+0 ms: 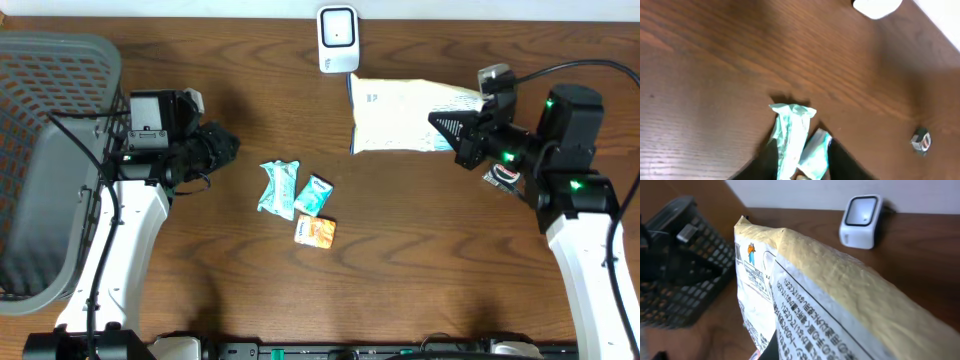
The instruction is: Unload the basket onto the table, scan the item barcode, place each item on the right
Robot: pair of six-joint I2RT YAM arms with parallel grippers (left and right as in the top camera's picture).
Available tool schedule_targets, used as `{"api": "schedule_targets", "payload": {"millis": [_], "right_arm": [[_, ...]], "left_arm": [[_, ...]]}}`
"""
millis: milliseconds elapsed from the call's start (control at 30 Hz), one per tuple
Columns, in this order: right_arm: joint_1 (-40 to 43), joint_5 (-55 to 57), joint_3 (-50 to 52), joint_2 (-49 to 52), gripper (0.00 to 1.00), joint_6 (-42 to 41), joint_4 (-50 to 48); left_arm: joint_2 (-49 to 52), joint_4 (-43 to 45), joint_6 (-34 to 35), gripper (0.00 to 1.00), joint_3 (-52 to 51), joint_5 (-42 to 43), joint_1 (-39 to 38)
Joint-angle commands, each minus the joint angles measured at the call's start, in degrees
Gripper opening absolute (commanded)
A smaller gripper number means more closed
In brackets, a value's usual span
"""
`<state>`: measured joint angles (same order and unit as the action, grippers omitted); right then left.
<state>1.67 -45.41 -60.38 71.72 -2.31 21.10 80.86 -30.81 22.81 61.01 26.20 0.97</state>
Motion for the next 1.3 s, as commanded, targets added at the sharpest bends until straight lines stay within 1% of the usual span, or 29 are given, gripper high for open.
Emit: {"api": "schedule_targets", "payload": {"millis": [0,33,100,233,333,400,500,633,733,767,867,933,967,1033,1267], "right_arm": [[-1.11,5.25,-0.87,-0.07,0.01,-1.14,-0.11],[-1.66,6.86,-0.92,0.15,0.01,-1.57,-0.15],[-2.73,10.27,-1.40,0.48,0.01,-2.19,-0.11],[-5.75,16.83,-5.01,1.97,0.01,-2.27,1.73],[-8.26,21.38,-10.62,5.42,0.01,-0.39,4.44],[-10.27,24.65,-16.76,9.90,0.01,1.27,6.84],[-12.22,30.01,-22.49,14.38,0.01,2.25,8.33],[-16.06,41.94,-29.53,20.96,0.01,4.85,7.28],[-19.12,52.37,-31.67,24.87,0.01,7.52,2.89],[-20.24,55.52,-31.69,26.08,0.01,9.57,0.15],[-22.88,63.10,-31.69,29.22,0.01,14.95,-6.88],[-24.30,66.05,-31.69,31.21,0.01,18.95,-10.88],[-25.44,68.28,-31.69,33.38,0.01,24.39,-15.28],[-26.21,70.73,-31.69,35.67,0.02,30.64,-20.20],[-27.93,72.08,-31.69,44.17,0.01,52.72,-36.28]], "left_arm": [[0.09,-1.25,-2.86,0.62,-0.20,-0.35,0.24],[0.09,-2.21,-2.86,0.80,-0.20,-0.35,0.24],[0.09,-3.54,-2.86,1.00,-0.20,-0.35,0.24],[0.09,-3.67,-2.86,1.00,-0.22,-0.35,0.24],[0.09,-3.67,-2.86,0.99,-0.20,-0.33,0.24],[0.09,-3.67,-2.86,1.00,-0.20,-0.35,0.24],[0.09,-3.67,-2.86,0.99,-0.20,-0.35,0.24],[0.09,-3.67,-2.84,1.00,-0.20,-0.35,0.24],[0.09,-3.67,-2.86,1.00,-0.20,-0.35,0.24],[0.09,-3.67,-2.86,1.00,-0.20,-0.35,0.24],[0.09,-3.67,-2.86,0.99,-0.20,-0.35,0.24],[0.09,-3.67,-2.86,0.99,-0.20,-0.35,0.24],[0.09,-3.67,-2.86,0.99,-0.22,-0.35,0.24],[0.09,-3.67,-2.86,1.00,-0.20,-0.33,0.24],[0.09,-3.67,-2.86,0.99,-0.20,-0.35,0.24]]}}
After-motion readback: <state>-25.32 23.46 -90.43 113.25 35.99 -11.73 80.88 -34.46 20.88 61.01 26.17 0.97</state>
